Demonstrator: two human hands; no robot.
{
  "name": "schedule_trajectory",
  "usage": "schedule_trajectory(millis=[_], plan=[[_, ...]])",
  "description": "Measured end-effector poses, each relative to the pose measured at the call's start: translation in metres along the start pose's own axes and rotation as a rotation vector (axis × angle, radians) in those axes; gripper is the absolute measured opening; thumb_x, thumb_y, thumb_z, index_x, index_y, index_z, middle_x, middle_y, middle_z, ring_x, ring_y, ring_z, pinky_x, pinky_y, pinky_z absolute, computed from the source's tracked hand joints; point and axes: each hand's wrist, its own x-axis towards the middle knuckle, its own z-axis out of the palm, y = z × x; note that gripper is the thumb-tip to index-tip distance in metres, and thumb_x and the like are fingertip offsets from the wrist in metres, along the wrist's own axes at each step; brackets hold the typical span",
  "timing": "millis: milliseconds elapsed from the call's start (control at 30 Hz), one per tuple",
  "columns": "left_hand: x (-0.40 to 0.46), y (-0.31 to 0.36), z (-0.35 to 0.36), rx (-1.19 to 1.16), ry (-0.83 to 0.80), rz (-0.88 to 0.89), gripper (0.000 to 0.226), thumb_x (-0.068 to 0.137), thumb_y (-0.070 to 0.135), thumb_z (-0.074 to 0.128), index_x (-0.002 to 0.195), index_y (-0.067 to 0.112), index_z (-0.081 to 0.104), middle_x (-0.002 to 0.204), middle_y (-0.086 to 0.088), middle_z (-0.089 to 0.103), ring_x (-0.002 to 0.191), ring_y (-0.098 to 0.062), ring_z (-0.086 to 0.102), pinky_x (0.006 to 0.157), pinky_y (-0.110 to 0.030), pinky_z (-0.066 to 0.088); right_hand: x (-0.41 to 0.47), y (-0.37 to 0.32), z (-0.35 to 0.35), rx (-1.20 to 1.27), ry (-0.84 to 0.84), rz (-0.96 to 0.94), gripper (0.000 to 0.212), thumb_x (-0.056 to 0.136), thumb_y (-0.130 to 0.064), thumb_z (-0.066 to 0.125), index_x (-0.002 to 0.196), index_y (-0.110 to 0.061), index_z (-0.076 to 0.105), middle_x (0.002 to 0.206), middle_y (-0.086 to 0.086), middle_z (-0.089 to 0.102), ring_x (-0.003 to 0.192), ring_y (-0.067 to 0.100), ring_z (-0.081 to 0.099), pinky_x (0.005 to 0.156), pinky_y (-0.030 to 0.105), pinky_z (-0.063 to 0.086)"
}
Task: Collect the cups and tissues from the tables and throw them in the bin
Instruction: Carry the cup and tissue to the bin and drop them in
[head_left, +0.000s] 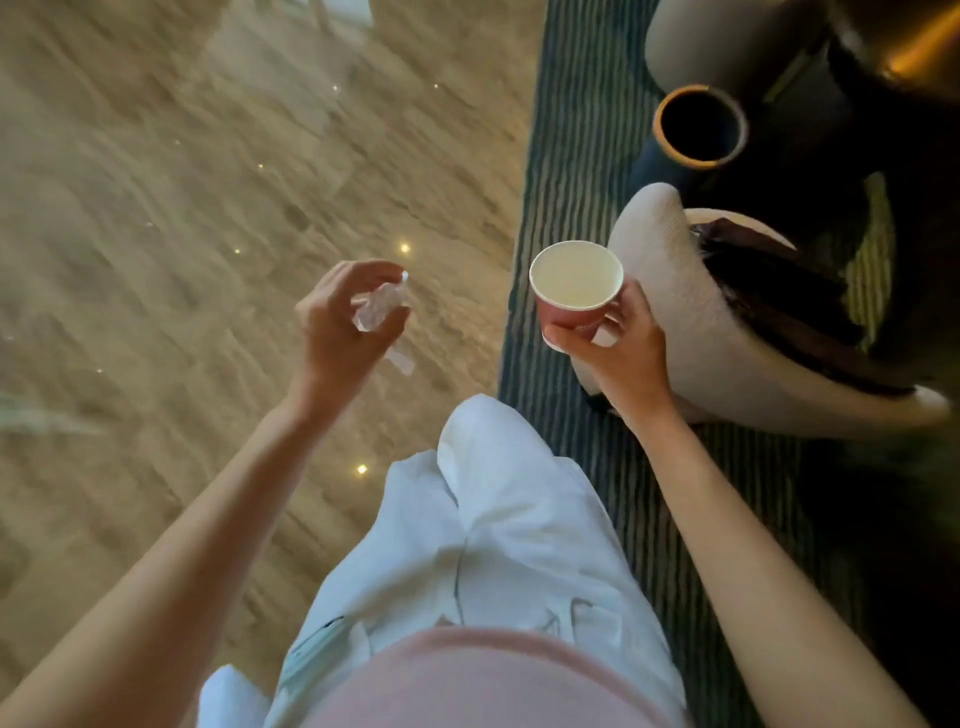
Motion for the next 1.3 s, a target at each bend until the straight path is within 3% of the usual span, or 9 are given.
schedule_trajectory(millis=[133,267,500,667,867,1067,1200,1300], plan=[[0.096,-0.028,0.016,-0.051,-0.108,-0.004,0.035,0.077,0.007,0.072,0.104,0.028,0.065,0.102,0.0,0.066,0.096,-0.016,0.064,0.083,-0.043,0.054,0.069,-0.001,0.019,0.021,0.102,0.095,0.064,0.066,-0.011,0.085,0.116,-0.027,0.05,0.108,-0.017,0.061,0.096,-0.005,0.06,0.085,0.016,0.049],[0.2,-0.044,0.044,-0.04,-0.186,0.021,0.031,0.076,0.006,0.073,0.104,0.019,0.066,0.102,-0.001,0.067,0.096,-0.013,0.064,0.084,-0.039,0.054,0.163,0.0,0.023,0.068,0.211,0.135,0.064,0.067,-0.011,0.084,0.12,-0.024,0.051,0.112,-0.014,0.061,0.101,0.001,0.06,0.086,0.019,0.05],[0.39,-0.03,0.094,-0.005,-0.358,0.117,0.027,0.075,0.009,0.071,0.101,0.016,0.067,0.095,0.012,0.062,0.089,-0.002,0.06,0.078,-0.023,0.049,0.32,-0.014,0.003,0.193,0.362,0.18,0.063,0.068,-0.004,0.082,0.123,-0.011,0.051,0.111,-0.01,0.063,0.1,0.004,0.062,0.086,0.024,0.05],[0.492,-0.026,0.141,-0.021,-0.442,0.151,0.03,0.073,0.009,0.071,0.1,0.02,0.067,0.096,0.009,0.065,0.089,-0.009,0.061,0.078,-0.026,0.051,0.399,-0.013,-0.018,0.176,0.45,0.232,0.071,0.065,-0.011,0.085,0.127,-0.014,0.051,0.119,-0.001,0.062,0.106,0.008,0.061,0.09,0.027,0.051],[0.615,-0.034,0.22,0.004,-0.617,0.228,0.031,0.075,0.003,0.073,0.103,0.016,0.067,0.101,0.003,0.066,0.092,-0.002,0.06,0.083,-0.028,0.054,0.493,0.004,-0.033,0.212,0.595,0.309,0.067,0.07,-0.005,0.082,0.127,-0.019,0.049,0.118,-0.007,0.059,0.102,-0.005,0.059,0.085,0.017,0.05],[0.739,-0.034,0.312,0.007,-0.79,0.354,0.028,0.077,0.007,0.071,0.104,0.014,0.067,0.103,0.003,0.066,0.094,-0.01,0.062,0.083,-0.037,0.054,0.584,0.009,-0.055,0.182,0.768,0.363,0.065,0.07,-0.012,0.083,0.116,-0.042,0.048,0.114,-0.021,0.058,0.106,0.0,0.059,0.089,0.023,0.051],[0.79,-0.022,0.382,0.05,-0.927,0.497,0.026,0.08,0.007,0.07,0.106,0.011,0.066,0.102,0.007,0.061,0.09,-0.002,0.055,0.083,-0.027,0.049,0.627,0.024,-0.076,0.192,0.863,0.401,0.066,0.07,-0.02,0.083,0.121,-0.04,0.046,0.119,-0.015,0.058,0.113,0.004,0.057,0.092,0.024,0.05],[0.813,-0.013,0.44,0.08,-1.031,0.541,0.026,0.081,0.007,0.068,0.106,0.01,0.066,0.1,0.005,0.061,0.09,-0.003,0.055,0.084,-0.028,0.049,0.65,0.045,-0.098,0.219,0.943,0.459,0.068,0.069,-0.019,0.083,0.124,-0.034,0.047,0.119,-0.014,0.058,0.113,0.001,0.056,0.09,0.018,0.048]])
